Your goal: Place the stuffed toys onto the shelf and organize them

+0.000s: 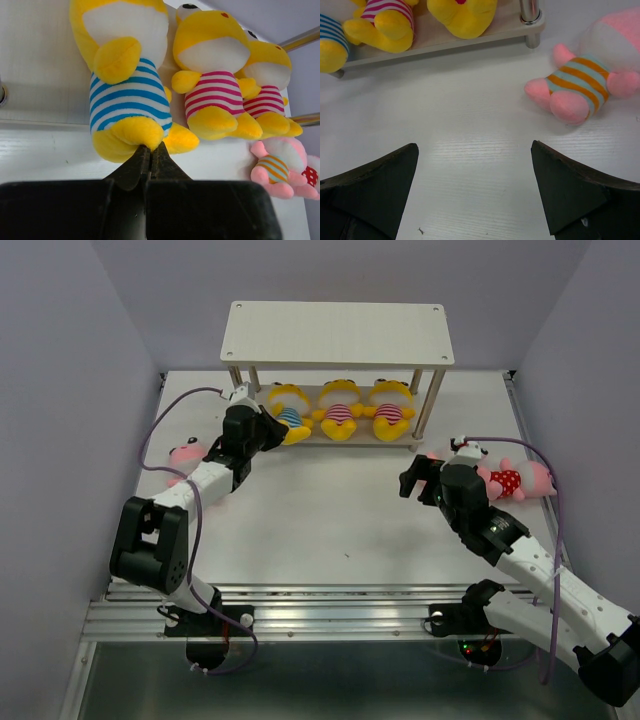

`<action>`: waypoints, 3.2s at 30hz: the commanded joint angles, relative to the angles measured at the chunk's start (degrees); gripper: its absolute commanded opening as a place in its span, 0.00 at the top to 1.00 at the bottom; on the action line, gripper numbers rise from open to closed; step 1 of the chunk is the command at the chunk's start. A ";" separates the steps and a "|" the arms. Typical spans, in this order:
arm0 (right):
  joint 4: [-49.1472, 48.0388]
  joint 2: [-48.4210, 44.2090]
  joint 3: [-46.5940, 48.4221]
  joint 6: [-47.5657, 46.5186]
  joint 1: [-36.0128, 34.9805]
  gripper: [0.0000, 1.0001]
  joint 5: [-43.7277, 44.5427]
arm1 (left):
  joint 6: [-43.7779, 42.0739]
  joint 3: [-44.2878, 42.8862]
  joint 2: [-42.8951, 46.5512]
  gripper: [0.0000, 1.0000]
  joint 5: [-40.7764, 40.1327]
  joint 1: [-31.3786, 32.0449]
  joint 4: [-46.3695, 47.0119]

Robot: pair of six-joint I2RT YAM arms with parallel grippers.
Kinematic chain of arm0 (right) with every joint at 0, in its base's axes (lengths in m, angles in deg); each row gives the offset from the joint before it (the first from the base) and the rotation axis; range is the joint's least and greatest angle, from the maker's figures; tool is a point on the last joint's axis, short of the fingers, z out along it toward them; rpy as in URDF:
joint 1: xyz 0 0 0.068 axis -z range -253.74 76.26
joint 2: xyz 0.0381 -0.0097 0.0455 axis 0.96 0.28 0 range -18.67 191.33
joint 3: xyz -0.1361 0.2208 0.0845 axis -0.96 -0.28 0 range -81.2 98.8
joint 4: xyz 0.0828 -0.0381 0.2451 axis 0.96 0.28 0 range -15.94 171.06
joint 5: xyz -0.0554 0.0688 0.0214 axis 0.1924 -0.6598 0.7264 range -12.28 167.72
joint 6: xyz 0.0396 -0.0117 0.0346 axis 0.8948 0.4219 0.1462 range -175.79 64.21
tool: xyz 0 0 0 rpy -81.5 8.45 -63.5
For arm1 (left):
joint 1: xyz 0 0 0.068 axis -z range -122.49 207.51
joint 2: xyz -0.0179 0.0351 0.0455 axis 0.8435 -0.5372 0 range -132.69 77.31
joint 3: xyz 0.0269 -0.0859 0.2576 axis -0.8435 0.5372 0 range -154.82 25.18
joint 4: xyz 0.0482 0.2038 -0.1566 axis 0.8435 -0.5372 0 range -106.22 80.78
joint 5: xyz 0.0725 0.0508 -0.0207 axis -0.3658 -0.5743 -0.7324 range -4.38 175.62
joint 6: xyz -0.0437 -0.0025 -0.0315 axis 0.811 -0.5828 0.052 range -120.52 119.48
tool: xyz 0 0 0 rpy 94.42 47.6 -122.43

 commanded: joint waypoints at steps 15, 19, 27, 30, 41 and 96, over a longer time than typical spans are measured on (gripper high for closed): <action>-3.25 -0.73 2.17 -1.55 -0.48 0.00 1.55 | 1.97 -3.85 -2.80 1.00 -3.23 -0.29 4.25; -3.16 -0.64 2.17 -1.55 -0.48 0.00 1.55 | 2.06 -4.20 -3.24 1.00 -3.75 -0.29 4.25; -3.25 -0.02 2.43 -1.99 -0.48 0.00 1.20 | 2.41 -5.78 -4.82 1.00 -3.76 -0.29 3.73; -3.16 -0.81 2.43 -2.34 -0.48 0.00 1.29 | 2.33 -6.13 -4.91 1.00 -4.72 -0.38 3.20; -1.84 -1.34 3.23 -4.01 -0.48 0.00 1.81 | 2.76 -7.63 -6.49 0.86 -3.75 -0.55 0.65; 20.57 5.94 8.59 18.66 0.13 0.00 14.47 | 9.18 13.01 49.39 0.01 -18.17 2.43 -37.22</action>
